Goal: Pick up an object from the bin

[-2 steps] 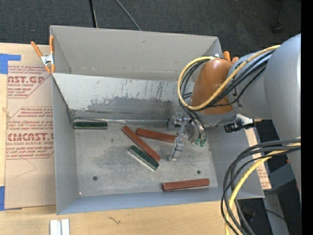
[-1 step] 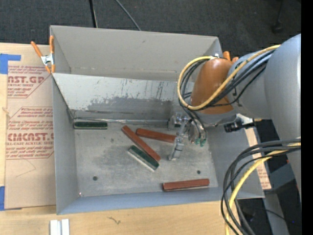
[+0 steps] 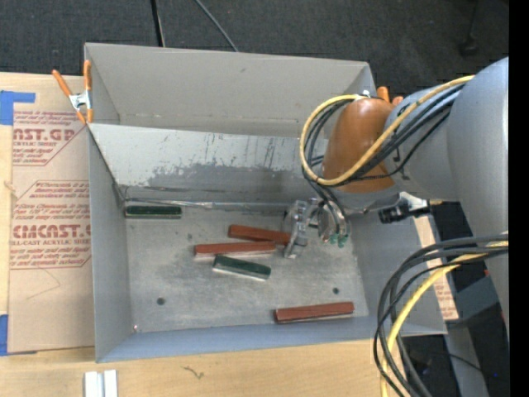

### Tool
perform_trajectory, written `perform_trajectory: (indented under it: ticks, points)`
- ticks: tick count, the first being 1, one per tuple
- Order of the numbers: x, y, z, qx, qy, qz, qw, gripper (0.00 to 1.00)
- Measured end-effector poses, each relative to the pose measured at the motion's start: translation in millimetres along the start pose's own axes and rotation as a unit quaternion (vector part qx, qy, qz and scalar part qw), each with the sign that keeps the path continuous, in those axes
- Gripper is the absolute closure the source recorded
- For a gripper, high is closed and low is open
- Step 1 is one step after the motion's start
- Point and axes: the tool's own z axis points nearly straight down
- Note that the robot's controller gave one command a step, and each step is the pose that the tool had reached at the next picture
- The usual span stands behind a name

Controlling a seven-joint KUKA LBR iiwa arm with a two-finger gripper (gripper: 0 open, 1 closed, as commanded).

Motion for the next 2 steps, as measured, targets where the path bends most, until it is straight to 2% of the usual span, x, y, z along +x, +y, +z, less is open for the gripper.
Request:
perform_trajectory:
  ticks: [2]
  points:
    - [-1.0,0.4,-27.6,0.000,-0.0005,0.000,1.0000,1.00]
